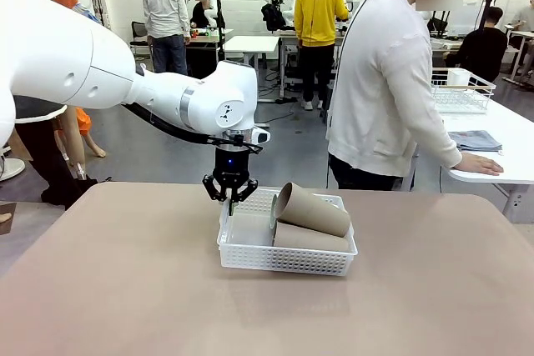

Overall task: Clean and organize the cups into the basket.
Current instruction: Move the Organizing basket back to the left side of the table.

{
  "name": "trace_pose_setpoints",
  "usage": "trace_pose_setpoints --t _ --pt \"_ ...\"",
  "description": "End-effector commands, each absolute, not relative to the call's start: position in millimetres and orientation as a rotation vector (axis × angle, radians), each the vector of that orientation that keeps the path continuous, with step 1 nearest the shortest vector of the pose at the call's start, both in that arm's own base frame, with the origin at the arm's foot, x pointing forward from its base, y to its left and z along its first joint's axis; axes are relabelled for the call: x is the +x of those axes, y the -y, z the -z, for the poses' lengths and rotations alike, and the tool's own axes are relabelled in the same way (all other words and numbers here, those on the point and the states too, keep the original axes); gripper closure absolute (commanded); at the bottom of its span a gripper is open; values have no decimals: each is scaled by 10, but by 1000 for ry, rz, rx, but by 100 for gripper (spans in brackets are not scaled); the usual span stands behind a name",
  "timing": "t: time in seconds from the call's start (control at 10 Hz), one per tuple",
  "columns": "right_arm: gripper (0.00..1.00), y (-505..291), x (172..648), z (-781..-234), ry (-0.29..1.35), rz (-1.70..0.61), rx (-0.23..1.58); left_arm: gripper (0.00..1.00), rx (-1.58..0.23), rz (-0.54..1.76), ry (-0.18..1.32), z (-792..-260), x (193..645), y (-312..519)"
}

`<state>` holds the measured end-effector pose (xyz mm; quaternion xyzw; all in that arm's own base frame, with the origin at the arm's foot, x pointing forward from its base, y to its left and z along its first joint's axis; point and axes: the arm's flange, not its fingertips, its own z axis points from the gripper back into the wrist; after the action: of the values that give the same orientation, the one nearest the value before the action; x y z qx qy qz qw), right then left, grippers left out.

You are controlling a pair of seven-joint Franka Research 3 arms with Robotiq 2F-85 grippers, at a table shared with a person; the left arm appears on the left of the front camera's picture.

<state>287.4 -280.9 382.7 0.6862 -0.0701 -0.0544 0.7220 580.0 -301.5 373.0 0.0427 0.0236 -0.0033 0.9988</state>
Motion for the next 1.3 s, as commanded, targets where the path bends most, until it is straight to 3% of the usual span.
trace_pose_setpoints --t 0.0,0.6,0.8,1.2 --pt "0 2801 2841 -3837 151 119 1521 97 84 6 -44 -3746 5795 3006" --pt "0 2801 2841 -3837 151 119 1521 94 85 7 -47 -3730 5800 3015" --pt "0 2801 2841 -3837 151 119 1521 94 154 61 100 -3850 5754 2428" --pt "0 2801 2841 -3837 151 119 1521 94 90 19 192 -4030 5442 1444"
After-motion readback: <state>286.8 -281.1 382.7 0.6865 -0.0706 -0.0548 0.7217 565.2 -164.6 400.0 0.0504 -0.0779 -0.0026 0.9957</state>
